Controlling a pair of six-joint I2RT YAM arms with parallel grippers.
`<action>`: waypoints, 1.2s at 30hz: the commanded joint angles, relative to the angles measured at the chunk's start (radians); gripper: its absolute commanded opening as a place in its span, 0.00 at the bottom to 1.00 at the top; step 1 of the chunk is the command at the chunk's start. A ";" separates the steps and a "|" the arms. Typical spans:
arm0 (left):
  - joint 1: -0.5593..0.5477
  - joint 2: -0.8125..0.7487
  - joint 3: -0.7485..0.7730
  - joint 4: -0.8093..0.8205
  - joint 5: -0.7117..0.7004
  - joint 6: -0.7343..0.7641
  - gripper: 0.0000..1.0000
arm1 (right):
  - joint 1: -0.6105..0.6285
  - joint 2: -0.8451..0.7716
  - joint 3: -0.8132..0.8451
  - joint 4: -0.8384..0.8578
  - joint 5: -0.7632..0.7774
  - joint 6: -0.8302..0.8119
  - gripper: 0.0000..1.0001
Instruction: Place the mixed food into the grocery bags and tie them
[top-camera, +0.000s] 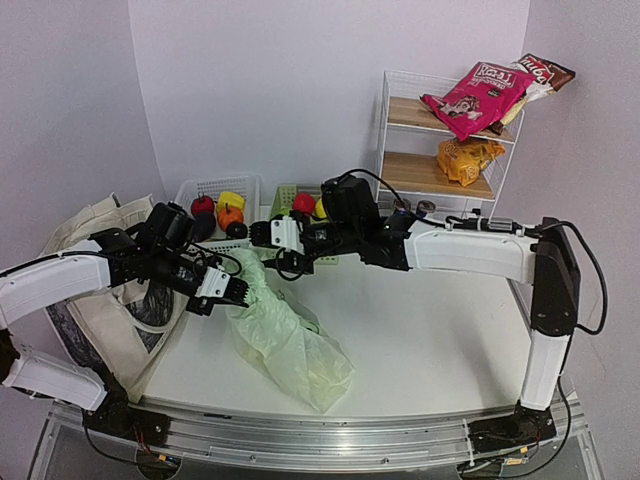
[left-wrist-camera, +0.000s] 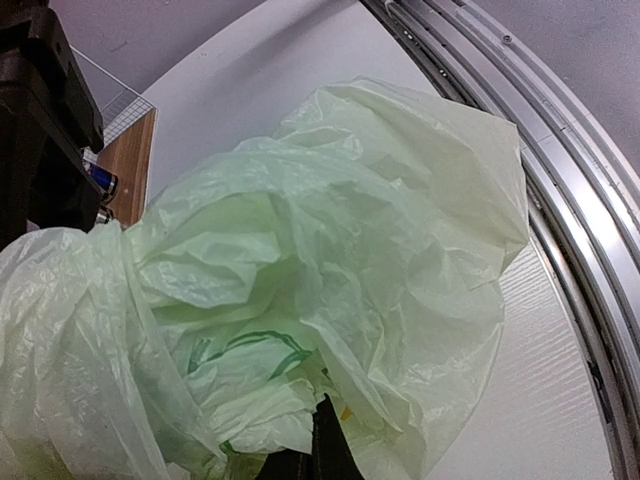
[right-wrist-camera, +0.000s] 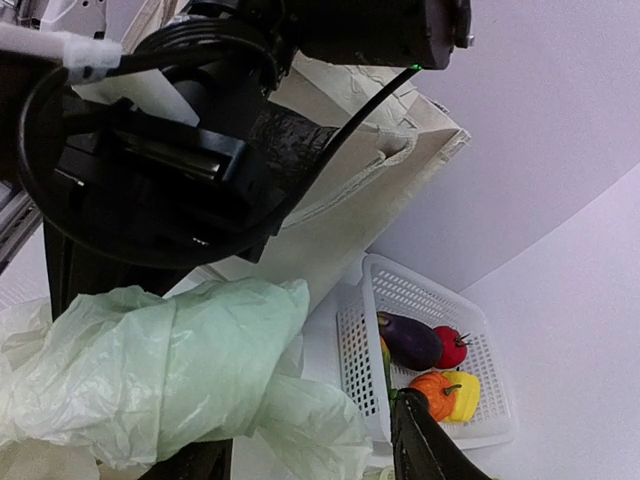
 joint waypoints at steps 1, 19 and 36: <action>0.005 0.006 0.049 -0.021 0.022 -0.010 0.00 | 0.012 0.023 0.047 -0.074 -0.035 -0.057 0.51; 0.005 -0.030 0.129 -0.085 -0.002 -0.163 0.00 | -0.003 -0.073 -0.042 -0.112 0.242 0.087 0.00; 0.034 -0.103 0.231 -0.186 -0.150 -0.460 0.00 | -0.035 -0.410 -0.545 -0.112 0.629 0.370 0.00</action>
